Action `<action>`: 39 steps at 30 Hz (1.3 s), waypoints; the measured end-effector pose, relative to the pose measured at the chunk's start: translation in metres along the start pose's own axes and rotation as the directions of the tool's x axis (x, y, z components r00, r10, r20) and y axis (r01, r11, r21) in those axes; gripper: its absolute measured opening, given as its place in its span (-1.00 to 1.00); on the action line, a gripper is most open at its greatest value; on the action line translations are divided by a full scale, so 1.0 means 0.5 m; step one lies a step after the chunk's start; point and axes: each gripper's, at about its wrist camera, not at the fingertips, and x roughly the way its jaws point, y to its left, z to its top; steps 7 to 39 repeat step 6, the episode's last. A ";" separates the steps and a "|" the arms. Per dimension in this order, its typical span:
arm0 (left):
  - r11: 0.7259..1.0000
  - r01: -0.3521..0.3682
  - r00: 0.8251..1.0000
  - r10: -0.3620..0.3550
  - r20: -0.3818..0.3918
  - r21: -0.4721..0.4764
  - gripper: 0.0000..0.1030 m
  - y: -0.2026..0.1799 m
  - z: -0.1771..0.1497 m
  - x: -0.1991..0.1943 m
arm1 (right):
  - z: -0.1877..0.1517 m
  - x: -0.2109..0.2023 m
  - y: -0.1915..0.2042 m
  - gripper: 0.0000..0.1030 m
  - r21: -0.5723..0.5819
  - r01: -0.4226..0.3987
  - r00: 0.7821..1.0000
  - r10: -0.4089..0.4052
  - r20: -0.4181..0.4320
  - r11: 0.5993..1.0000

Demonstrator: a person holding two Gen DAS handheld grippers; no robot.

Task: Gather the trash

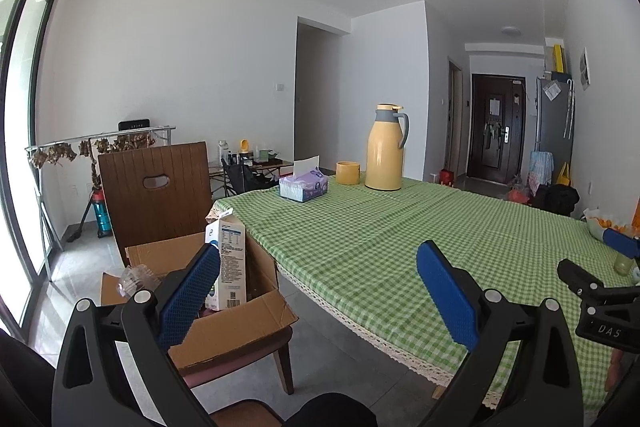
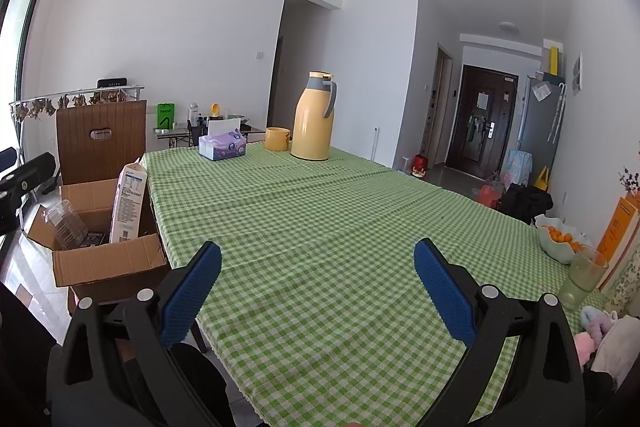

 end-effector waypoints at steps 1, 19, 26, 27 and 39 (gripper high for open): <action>1.000 0.007 1.000 -0.007 -0.003 0.007 0.85 -0.003 0.001 0.005 | 0.000 0.003 -0.003 0.81 0.002 0.002 1.000 -0.002 0.000 1.000; 0.999 0.024 1.000 -0.023 -0.015 0.047 0.85 -0.016 0.000 0.052 | -0.001 0.043 -0.030 0.81 0.037 0.031 0.999 -0.030 -0.015 0.999; 0.999 0.024 1.000 -0.023 -0.015 0.047 0.85 -0.016 0.000 0.052 | -0.001 0.043 -0.030 0.81 0.037 0.031 0.999 -0.030 -0.015 0.999; 0.999 0.024 1.000 -0.023 -0.015 0.047 0.85 -0.016 0.000 0.052 | -0.001 0.043 -0.030 0.81 0.037 0.031 0.999 -0.030 -0.015 0.999; 0.999 0.024 1.000 -0.023 -0.015 0.047 0.85 -0.016 0.000 0.052 | -0.001 0.043 -0.030 0.81 0.037 0.031 0.999 -0.030 -0.015 0.999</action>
